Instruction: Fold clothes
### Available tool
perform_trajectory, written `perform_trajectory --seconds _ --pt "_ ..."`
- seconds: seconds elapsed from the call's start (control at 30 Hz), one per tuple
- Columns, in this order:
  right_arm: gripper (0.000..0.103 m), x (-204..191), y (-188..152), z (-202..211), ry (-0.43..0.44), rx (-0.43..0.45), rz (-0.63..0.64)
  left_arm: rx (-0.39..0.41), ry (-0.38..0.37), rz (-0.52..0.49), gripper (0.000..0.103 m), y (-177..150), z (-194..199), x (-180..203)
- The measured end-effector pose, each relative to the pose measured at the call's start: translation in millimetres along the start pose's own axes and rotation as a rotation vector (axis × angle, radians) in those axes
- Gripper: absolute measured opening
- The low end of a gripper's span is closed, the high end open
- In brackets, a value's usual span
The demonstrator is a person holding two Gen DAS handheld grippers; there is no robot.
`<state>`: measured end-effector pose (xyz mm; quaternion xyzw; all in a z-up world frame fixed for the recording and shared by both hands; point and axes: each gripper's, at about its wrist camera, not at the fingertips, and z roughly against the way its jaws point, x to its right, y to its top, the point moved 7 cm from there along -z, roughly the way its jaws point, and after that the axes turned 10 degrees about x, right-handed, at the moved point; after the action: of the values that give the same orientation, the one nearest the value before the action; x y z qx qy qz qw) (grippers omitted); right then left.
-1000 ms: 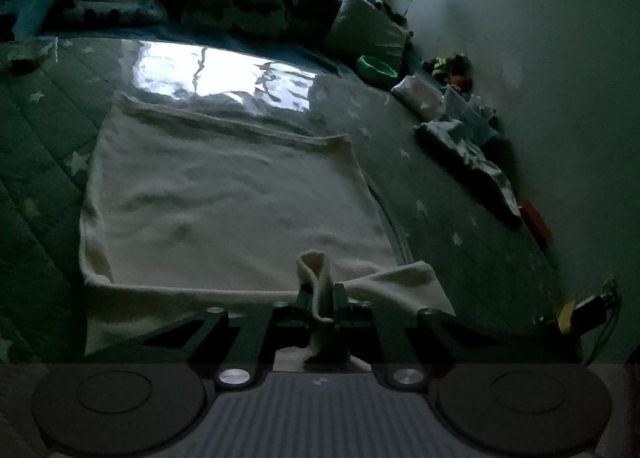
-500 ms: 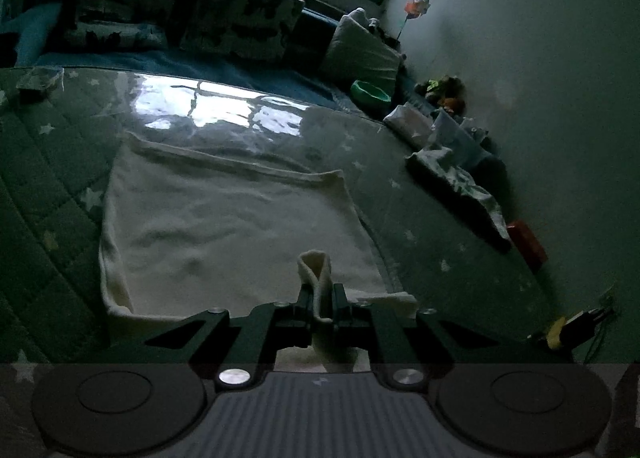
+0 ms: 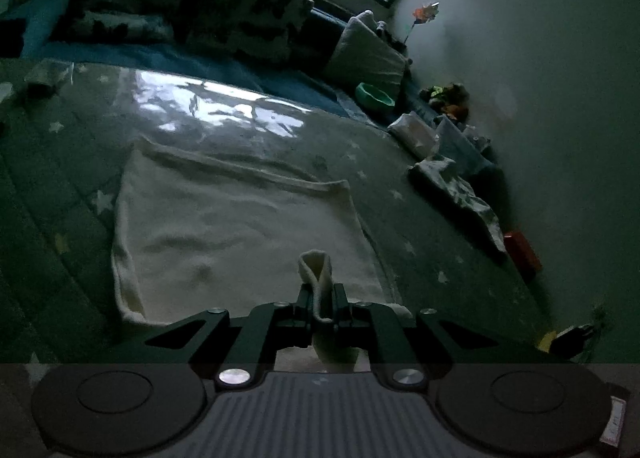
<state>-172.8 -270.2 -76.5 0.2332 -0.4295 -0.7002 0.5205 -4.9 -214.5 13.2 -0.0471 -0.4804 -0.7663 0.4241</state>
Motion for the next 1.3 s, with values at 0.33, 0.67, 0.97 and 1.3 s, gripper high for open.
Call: perform_trajectory --seconds 0.33,0.67,0.97,1.3 --pt "0.04 11.6 -4.7 -1.2 -0.021 -0.028 -0.025 -0.051 0.126 -0.029 0.016 -18.9 -5.6 -40.6" --pt "0.04 13.9 19.8 10.6 0.096 -0.002 -0.023 -0.031 0.176 -0.101 0.019 -30.0 4.3 -52.4" --pt "0.04 16.4 42.7 -19.7 0.108 0.025 -0.05 -0.073 0.168 -0.165 0.017 -55.6 -13.7 -35.1" --pt "0.04 3.5 48.9 -40.5 0.131 0.027 -0.023 0.021 0.21 -0.233 0.002 -45.2 10.6 -34.4"
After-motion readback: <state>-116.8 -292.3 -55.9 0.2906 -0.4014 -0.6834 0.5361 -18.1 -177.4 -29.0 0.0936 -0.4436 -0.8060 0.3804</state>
